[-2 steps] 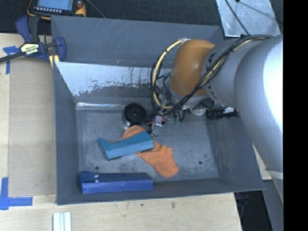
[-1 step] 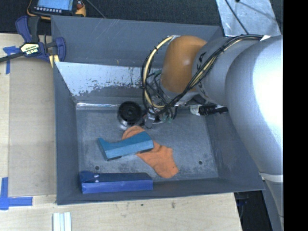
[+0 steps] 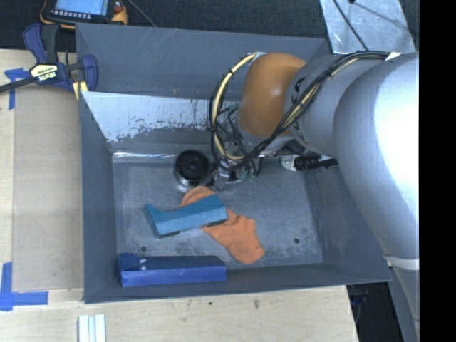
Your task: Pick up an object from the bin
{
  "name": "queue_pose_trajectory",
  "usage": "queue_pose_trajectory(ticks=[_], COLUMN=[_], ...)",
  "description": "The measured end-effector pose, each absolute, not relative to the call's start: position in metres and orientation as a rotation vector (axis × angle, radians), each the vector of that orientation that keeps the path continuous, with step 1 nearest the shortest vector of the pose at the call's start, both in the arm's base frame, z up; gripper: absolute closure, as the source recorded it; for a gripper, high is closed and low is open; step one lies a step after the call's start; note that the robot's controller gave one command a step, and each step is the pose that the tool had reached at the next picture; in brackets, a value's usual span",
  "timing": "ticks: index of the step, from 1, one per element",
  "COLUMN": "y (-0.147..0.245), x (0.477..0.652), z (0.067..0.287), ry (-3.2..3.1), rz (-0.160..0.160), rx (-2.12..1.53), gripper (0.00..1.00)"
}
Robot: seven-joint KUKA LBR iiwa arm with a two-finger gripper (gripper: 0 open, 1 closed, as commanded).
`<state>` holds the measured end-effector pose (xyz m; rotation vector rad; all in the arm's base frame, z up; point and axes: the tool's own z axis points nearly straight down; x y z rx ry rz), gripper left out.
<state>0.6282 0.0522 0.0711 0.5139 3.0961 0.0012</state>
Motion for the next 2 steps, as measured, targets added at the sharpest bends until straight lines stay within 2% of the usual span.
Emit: queue_pose_trajectory(ticks=[2], y=[0.0516], x=[0.6257], z=[0.082], ry=[3.104], rz=[-0.002], rx=[0.514], gripper=[1.0])
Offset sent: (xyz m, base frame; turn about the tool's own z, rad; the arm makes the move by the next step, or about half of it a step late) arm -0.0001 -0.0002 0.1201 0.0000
